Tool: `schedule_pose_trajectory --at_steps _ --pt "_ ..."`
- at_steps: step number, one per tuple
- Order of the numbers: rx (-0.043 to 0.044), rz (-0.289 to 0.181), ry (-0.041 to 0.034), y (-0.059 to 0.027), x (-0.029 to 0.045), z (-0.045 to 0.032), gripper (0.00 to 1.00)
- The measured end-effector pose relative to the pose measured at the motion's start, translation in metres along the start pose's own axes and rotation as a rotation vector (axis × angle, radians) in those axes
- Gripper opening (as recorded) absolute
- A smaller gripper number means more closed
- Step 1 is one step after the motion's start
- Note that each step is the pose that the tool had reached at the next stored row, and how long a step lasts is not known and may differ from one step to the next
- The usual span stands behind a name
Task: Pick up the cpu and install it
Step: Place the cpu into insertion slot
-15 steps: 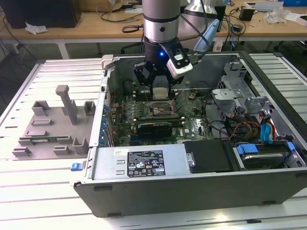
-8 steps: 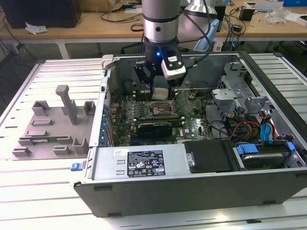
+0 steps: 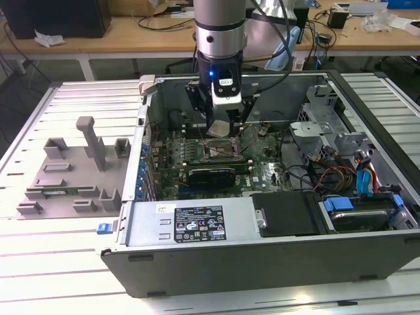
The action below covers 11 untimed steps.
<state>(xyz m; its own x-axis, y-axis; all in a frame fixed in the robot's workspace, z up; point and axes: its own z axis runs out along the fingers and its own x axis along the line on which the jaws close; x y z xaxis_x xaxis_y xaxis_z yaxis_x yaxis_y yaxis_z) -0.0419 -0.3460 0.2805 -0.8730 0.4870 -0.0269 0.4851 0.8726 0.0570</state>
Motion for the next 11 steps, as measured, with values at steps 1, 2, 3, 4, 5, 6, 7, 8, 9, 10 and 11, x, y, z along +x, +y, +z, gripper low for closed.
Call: schedule_pose_trajectory --at_steps 1,2,3,4,5,6,7,8,9,10,11 --pt "0.0004 0.015 -0.0009 0.0000 0.0000 0.0000 0.55" --pt "0.0008 0.032 -0.0019 0.0000 0.0000 0.0001 0.55" --pt "0.0015 0.060 -0.0035 0.0000 0.0000 0.0001 0.55" --pt "0.0021 0.076 -0.0044 0.0000 0.0000 0.0001 0.55" --pt "0.0026 0.096 -0.0056 0.0000 0.0000 0.0002 0.55" --pt "0.0031 0.117 -0.0067 0.0000 0.0000 0.0002 0.55" --pt "0.0035 0.132 -0.0076 0.0000 0.0000 0.0002 0.55" --pt "0.0040 0.150 -0.0086 0.0000 0.0000 0.0003 0.55" --pt "0.0049 0.181 -0.0105 0.0000 0.0000 0.0003 0.55" --pt "0.0053 0.199 -0.0114 0.0000 0.0000 0.0004 0.55" --pt "0.0058 0.216 -0.0123 0.0000 0.0000 0.0004 0.55"
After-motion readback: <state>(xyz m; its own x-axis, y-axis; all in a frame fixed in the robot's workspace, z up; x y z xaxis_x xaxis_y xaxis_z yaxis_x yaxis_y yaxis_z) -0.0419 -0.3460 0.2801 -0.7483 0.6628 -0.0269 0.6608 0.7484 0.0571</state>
